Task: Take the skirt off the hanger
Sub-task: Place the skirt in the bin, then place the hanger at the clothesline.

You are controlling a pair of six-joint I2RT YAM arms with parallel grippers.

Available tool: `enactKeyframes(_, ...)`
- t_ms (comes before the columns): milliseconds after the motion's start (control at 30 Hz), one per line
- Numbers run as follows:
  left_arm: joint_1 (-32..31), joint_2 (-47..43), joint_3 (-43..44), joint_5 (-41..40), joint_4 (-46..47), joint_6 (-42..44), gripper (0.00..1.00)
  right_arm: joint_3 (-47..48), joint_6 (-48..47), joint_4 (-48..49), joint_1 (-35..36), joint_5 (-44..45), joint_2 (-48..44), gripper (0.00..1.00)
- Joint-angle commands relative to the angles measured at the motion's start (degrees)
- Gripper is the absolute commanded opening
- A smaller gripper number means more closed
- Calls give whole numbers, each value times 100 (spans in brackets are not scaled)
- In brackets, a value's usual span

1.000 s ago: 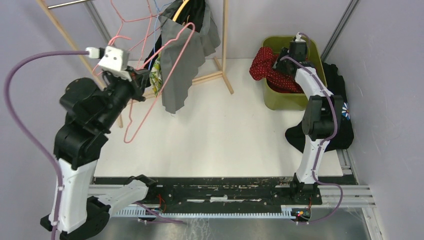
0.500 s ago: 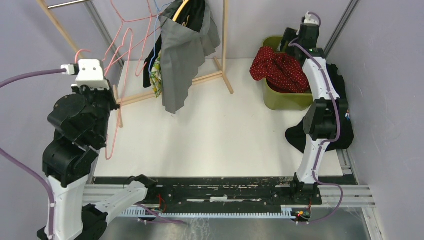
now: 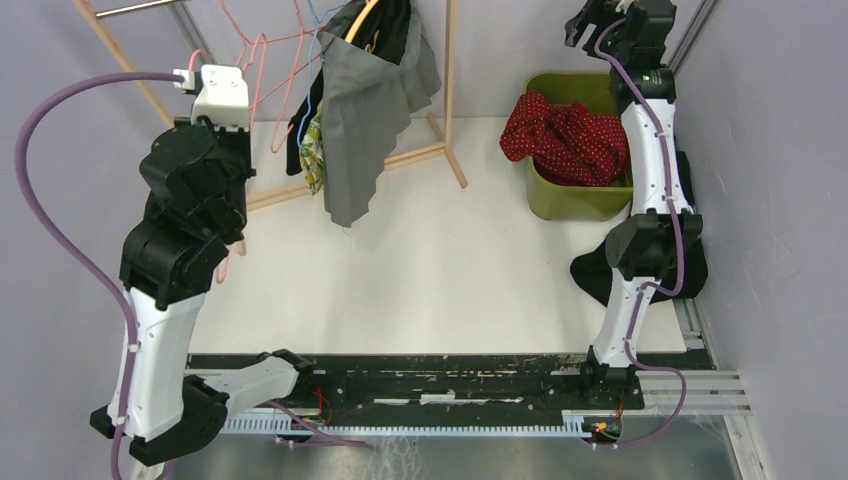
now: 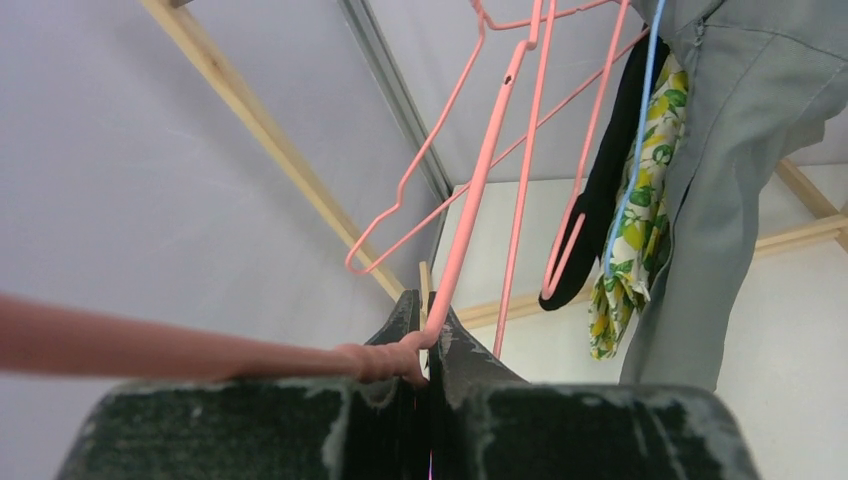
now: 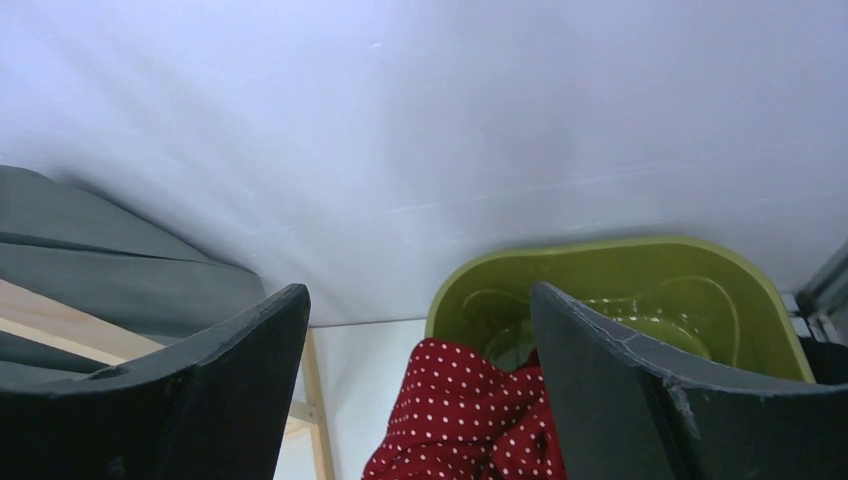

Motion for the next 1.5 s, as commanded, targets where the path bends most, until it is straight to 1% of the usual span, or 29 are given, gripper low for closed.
enactKeyframes(0,17,386,291,251,178,302,3,418,264,355,5,-341,243,87)
enactKeyframes(100,20,806,409,350,364,400,3,567,350,427,8,-505,360,87)
enactKeyframes(200,78,1145,547,395,768,596,3,681,417,482,-9,-635,445,87)
enactKeyframes(367,326,1851,1269,427,1187,930,3,693,596,552,-89,-814,491,86)
enactKeyframes(467,489,2058,1493,537,1346,969,3,644,651,552,-129,-892,486,86)
enactKeyframes(567,572,1909,1423,1046,1254,833,3,589,617,521,-154,-897,452,85)
enactKeyframes(667,571,1491,1194,1670,1199,503,3,507,603,550,-158,-896,422,85)
enactKeyframes(833,574,807,816,2037,954,155,3,404,612,649,-145,-900,395,85)
enactKeyframes(900,575,602,588,1870,1031,186,3,377,606,680,-135,-890,388,85)
enactKeyframes(967,571,680,507,1625,995,355,3,331,600,724,-128,-889,381,85)
enactKeyframes(1033,573,926,619,1588,877,434,3,296,599,761,-107,-900,371,85)
enactKeyframes(1167,635,1290,697,1747,953,404,3,268,523,736,-110,-880,340,85)
enactKeyframes(1300,971,1502,725,2013,1041,353,3,246,480,696,-114,-874,324,85)
enactKeyframes(1467,1315,1441,636,2248,1102,307,3,211,602,823,-106,-940,347,85)
